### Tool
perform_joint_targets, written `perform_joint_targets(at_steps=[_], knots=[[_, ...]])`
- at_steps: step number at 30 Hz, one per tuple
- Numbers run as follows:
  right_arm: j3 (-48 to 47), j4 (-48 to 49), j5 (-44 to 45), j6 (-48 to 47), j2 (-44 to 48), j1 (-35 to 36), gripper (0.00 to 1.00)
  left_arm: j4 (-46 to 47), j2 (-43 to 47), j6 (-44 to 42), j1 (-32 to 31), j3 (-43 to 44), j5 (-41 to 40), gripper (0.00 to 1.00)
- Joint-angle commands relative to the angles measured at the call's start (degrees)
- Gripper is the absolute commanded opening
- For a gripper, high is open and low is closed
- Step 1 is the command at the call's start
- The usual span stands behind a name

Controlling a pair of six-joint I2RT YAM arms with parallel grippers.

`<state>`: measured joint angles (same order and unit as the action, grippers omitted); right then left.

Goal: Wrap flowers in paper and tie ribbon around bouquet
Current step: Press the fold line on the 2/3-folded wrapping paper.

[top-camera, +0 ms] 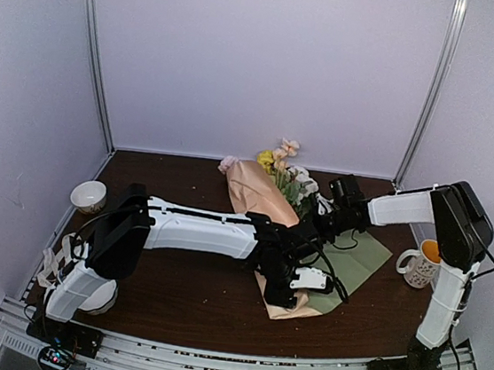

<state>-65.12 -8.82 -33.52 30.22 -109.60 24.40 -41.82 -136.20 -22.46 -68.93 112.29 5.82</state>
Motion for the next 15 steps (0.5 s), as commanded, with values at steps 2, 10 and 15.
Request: perform_joint_targets(at_steps=[2, 10, 15], knots=[[-10.3, -2.0, 0.2, -3.0, -2.8, -0.6, 0.29, -1.4, -0.9, -0.8, -0.2, 0.3, 2.3, 0.58], [-20.9, -3.2, 0.9, -2.5, -6.4, -0.5, 0.3, -1.2, -1.0, -0.7, 0.0, 0.2, 3.0, 0.58], [-25.7, -4.9, 3.3, -4.6, -7.0, -0.5, 0.29, -1.2, -1.2, -0.7, 0.4, 0.5, 4.0, 0.58]])
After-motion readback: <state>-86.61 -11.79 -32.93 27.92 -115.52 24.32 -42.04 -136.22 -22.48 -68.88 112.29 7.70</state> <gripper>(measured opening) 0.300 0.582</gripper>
